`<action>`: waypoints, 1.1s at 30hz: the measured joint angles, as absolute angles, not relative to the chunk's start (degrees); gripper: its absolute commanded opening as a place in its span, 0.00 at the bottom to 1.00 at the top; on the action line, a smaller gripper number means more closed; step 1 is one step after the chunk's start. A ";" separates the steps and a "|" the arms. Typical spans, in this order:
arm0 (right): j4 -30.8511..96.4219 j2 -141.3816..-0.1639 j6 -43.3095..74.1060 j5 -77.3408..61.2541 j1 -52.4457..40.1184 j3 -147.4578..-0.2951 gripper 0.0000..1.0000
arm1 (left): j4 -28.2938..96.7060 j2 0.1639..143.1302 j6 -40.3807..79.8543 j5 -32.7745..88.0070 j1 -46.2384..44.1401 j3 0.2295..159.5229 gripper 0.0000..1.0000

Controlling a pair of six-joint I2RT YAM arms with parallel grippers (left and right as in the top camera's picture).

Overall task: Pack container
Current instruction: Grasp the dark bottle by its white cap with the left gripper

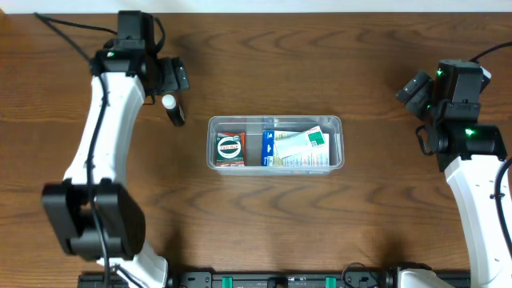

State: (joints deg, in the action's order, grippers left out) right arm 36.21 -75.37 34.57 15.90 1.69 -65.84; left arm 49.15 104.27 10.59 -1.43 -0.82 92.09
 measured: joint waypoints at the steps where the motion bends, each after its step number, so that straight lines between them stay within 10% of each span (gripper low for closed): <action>1: 36.21 -75.37 34.57 15.90 1.69 -65.84 0.99 | 49.50 105.21 10.59 -1.43 -0.82 92.09 0.99; 22: 36.21 -75.37 34.57 15.90 1.69 -65.84 0.99 | 51.00 113.01 12.08 -1.19 -0.82 92.09 0.85; 33: 36.21 -75.37 34.57 15.90 1.69 -65.84 0.99 | 50.52 114.24 12.43 -0.38 -0.82 92.09 0.24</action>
State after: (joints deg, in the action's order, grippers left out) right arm 36.21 -75.37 34.57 15.90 1.69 -65.84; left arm 50.52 114.24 12.43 -0.38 -0.82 92.09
